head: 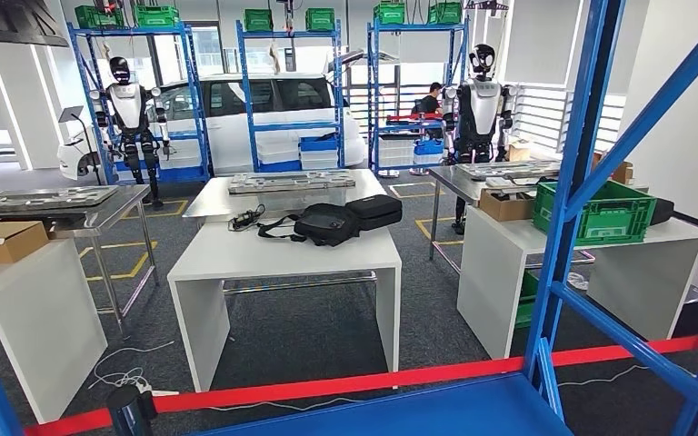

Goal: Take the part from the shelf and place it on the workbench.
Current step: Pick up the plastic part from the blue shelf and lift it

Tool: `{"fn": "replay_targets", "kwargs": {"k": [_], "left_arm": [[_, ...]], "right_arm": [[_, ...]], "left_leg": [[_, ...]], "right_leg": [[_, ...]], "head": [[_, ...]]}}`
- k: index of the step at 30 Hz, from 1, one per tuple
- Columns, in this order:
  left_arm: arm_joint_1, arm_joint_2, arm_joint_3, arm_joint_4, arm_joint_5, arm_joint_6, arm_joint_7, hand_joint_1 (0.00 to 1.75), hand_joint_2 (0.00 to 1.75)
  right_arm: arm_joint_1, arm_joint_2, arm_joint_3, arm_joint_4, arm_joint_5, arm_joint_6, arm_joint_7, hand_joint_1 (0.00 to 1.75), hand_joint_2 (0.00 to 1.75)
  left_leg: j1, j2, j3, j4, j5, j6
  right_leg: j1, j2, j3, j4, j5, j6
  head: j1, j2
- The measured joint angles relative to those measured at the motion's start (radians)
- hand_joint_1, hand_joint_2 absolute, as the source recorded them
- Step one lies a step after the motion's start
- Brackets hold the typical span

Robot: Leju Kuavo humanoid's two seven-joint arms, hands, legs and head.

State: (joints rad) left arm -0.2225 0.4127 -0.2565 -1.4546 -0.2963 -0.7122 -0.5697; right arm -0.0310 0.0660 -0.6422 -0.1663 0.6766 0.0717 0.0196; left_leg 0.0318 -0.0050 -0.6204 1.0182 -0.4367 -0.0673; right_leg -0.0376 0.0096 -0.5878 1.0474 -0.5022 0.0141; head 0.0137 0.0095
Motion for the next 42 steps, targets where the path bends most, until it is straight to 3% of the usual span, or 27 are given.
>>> {"fn": "replay_targets", "kwargs": {"k": [20,30,42], "left_arm": [[-0.006,0.010,-0.055,0.029,-0.120,0.081,0.048,0.00,1.75],[-0.110,0.058,-0.183,0.120,-0.203,0.122,0.089,0.00,1.75],[-0.131,0.080,-0.217,0.144,-0.213,0.125,0.095,0.00,1.75]], "right_arm": [[-0.001,0.000,-0.017,0.000,0.011,0.001,0.005,0.00,0.00],[-0.002,0.001,-0.034,0.000,0.008,-0.004,0.006,0.00,0.00],[-0.002,0.002,-0.041,0.000,0.009,-0.004,0.005,0.00,0.00]], "left_leg": [[0.000,0.000,0.000,0.000,0.000,0.000],[0.000,0.000,-0.001,0.001,0.001,0.001],[0.000,0.000,-0.001,0.002,0.001,0.001]], "right_leg": [[0.000,0.000,0.000,0.000,0.000,0.000],[0.000,0.001,0.000,0.000,0.001,0.001],[0.000,0.001,0.000,0.000,0.001,0.001]], "head": [[0.000,0.000],[0.000,0.000],[0.000,0.000]]}}
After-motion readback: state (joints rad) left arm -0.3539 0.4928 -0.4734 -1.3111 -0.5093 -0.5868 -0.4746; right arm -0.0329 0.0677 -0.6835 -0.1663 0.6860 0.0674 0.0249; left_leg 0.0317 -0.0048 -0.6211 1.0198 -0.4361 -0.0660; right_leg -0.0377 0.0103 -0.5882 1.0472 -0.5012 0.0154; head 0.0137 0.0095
